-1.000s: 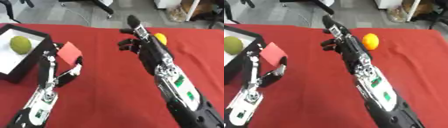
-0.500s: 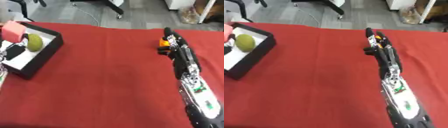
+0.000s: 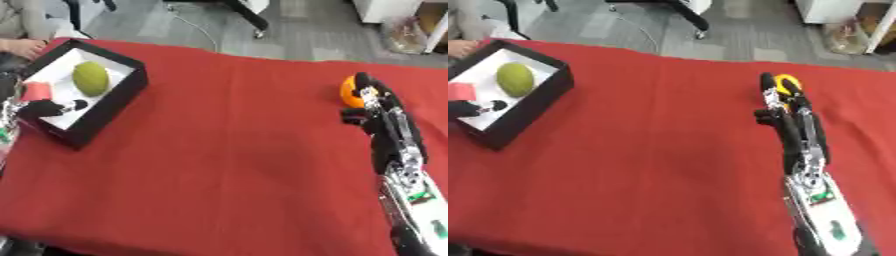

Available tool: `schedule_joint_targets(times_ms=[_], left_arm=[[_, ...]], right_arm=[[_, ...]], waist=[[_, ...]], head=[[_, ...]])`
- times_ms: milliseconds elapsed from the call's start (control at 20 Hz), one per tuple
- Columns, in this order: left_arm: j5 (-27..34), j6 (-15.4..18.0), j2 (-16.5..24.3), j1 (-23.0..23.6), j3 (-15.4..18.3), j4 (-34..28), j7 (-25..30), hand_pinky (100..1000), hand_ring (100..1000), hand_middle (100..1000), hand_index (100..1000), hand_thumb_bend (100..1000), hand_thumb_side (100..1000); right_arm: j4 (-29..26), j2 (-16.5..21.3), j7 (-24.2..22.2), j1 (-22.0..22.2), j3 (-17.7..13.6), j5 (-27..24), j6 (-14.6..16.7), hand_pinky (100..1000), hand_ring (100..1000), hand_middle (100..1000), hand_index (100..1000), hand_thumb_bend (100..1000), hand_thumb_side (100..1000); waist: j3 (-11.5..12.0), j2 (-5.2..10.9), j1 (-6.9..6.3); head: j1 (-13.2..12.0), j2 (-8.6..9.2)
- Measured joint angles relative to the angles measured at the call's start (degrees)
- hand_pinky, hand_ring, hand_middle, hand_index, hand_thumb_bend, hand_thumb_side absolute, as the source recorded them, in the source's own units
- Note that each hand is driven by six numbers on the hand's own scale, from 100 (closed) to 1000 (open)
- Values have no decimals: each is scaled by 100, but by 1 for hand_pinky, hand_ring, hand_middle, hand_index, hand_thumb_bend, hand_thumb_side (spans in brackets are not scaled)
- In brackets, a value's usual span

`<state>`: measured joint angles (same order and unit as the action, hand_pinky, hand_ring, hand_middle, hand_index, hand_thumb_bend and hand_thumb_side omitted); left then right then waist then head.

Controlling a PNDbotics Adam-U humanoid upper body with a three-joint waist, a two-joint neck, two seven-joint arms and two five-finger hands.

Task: Pick up the objects with one hand, pass them to the other hand, and then place them into the box on the other side of the table.

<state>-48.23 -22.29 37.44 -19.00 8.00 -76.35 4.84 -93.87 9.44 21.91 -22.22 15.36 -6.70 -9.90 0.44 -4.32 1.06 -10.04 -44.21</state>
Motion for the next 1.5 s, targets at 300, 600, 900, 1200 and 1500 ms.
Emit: schedule_joint_targets(times_ms=[300,600,900,1200,1500], left_arm=[[841,441,-339,155,21,-1355,-918,774,751,787,884,795,671],[1784,1270,-1005,208,-308,-2474,-1466,757,728,767,870,768,677],[2495,1880,-1794,131,-736,-3091,-1398,743,700,745,859,726,678],[2911,2233,-2367,163,-1026,-3270,-1278,742,696,742,860,722,683],[2903,2298,-2498,285,-1137,-3273,-1097,741,693,740,863,715,689]], right_arm=[[528,1009,-504,-514,-180,954,-210,680,606,786,936,400,547],[1963,1879,-1552,-1474,-119,2357,236,779,800,916,974,404,509],[3724,1870,-2343,-2228,-158,3718,722,817,856,935,978,387,469],[5115,1532,-2150,-2576,-525,4875,597,820,839,907,956,383,445],[5725,1466,-1639,-2656,-792,5549,85,751,658,657,732,267,286]], waist=[[145,0,0],[418,-1,0],[722,-7,0],[993,-67,-28],[1030,-68,-43]], head=[[405,0],[975,-1],[1430,6],[1765,67],[1873,99]])
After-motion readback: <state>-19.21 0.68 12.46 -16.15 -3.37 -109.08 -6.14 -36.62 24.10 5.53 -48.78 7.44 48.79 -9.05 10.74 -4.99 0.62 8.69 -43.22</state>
